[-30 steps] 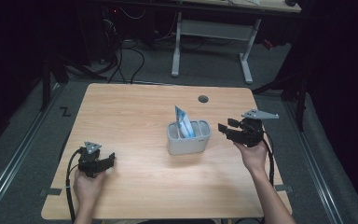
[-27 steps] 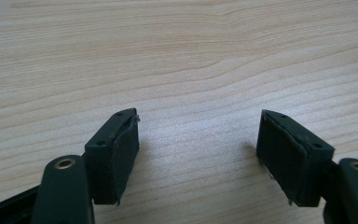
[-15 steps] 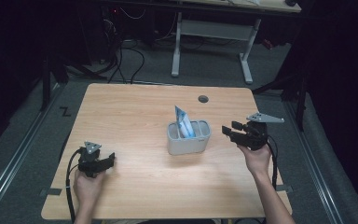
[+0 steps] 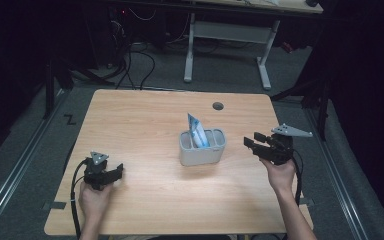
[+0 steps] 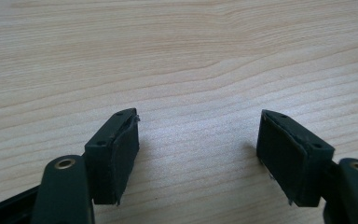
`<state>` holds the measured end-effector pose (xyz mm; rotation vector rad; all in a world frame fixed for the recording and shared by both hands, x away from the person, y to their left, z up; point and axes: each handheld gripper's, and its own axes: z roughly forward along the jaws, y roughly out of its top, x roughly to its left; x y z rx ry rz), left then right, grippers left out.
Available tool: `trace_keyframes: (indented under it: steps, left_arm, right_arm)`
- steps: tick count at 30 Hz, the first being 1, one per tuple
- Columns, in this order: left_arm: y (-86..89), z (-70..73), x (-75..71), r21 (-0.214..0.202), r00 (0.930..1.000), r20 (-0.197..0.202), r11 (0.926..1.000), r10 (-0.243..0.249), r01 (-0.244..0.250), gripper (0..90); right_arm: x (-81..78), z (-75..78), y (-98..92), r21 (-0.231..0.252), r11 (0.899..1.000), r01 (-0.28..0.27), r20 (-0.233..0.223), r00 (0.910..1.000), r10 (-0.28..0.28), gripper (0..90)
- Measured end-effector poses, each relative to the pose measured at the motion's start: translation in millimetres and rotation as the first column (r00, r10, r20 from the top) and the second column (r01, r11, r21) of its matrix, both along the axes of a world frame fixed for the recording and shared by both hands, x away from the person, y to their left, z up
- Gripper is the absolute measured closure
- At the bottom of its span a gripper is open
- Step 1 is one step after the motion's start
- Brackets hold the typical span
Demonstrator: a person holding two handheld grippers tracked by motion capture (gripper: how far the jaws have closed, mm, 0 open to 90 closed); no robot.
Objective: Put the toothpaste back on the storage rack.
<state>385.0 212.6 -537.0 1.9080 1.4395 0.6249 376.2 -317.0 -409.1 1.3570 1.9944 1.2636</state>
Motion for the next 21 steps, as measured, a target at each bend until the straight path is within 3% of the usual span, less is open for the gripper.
trace_keyframes:
  steps: [21]
  left_arm:
    - [0.0,0.0,0.0,0.0,1.0,0.0,1.0,0.002,-0.002,30.0]
  right_arm:
    - [-14.3,-15.1,-15.4,0.046,0.998,0.037,-0.012,0.9993,-0.037,46.8]
